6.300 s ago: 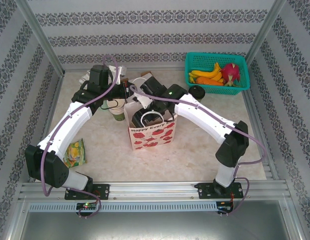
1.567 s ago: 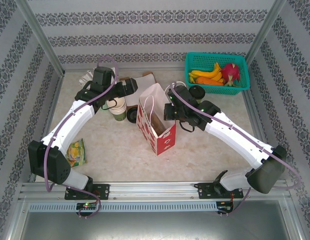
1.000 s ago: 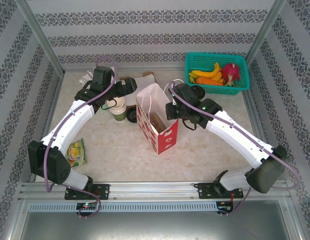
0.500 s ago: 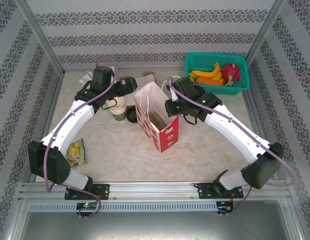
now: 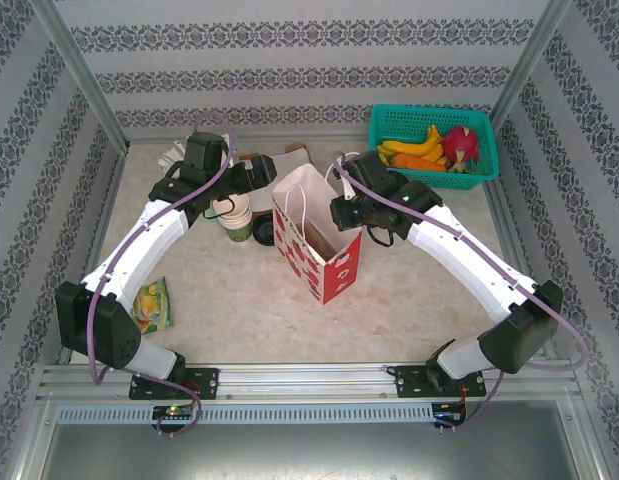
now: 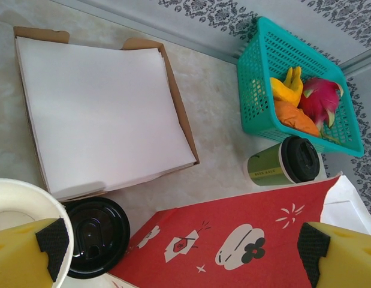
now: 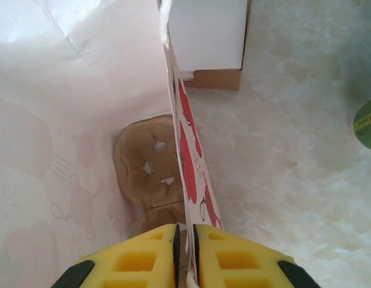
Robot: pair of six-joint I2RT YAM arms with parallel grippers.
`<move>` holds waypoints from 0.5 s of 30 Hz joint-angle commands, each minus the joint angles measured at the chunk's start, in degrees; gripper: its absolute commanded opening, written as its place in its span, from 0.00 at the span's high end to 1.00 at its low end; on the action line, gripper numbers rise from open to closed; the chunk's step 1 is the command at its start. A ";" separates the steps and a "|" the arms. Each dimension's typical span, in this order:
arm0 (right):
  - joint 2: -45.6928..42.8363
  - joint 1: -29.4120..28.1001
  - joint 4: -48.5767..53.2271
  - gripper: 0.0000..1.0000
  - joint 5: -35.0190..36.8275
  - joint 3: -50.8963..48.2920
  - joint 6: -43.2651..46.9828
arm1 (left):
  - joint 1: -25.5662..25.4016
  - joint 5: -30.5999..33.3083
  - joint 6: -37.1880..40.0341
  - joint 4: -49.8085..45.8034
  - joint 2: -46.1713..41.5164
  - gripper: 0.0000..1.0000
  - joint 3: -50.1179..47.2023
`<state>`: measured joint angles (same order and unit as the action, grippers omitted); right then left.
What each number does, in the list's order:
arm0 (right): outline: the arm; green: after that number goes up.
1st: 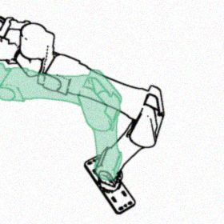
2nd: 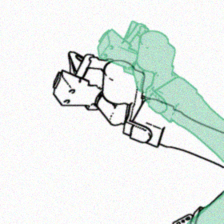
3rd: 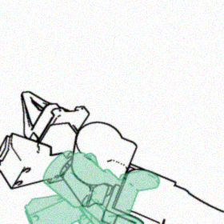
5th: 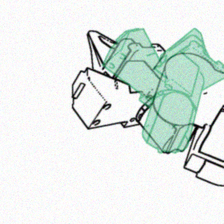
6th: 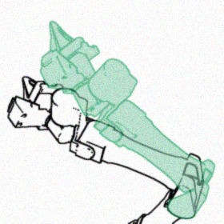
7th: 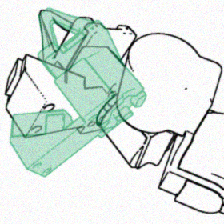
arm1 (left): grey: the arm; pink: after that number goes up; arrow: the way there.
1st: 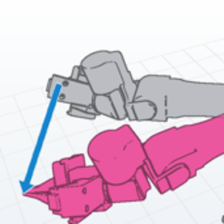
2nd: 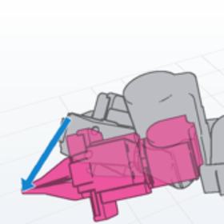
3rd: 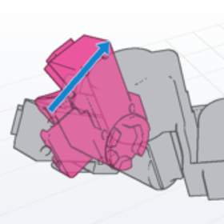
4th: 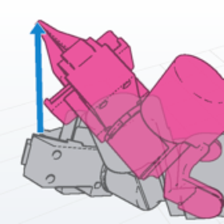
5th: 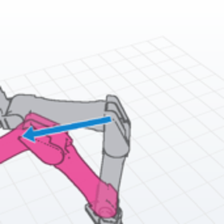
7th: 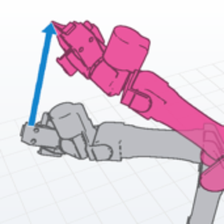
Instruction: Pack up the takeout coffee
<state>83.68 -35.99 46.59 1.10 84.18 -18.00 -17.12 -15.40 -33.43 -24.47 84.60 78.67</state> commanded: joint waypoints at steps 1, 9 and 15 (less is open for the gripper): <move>-0.43 0.36 0.72 0.91 0.94 1.60 1.16 | 0.40 -1.84 1.61 0.21 -0.49 0.00 1.99; 2.78 0.66 3.83 0.85 1.34 6.00 5.49 | 0.34 -4.80 5.40 -2.18 0.21 0.00 4.62; 1.15 0.66 4.28 0.63 1.31 7.35 6.02 | 0.42 -3.88 8.10 -4.87 0.40 0.00 5.77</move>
<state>86.26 -35.73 49.45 1.34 89.65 -12.84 -17.12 -19.11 -28.32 -26.70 84.64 83.05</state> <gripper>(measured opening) 0.348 0.996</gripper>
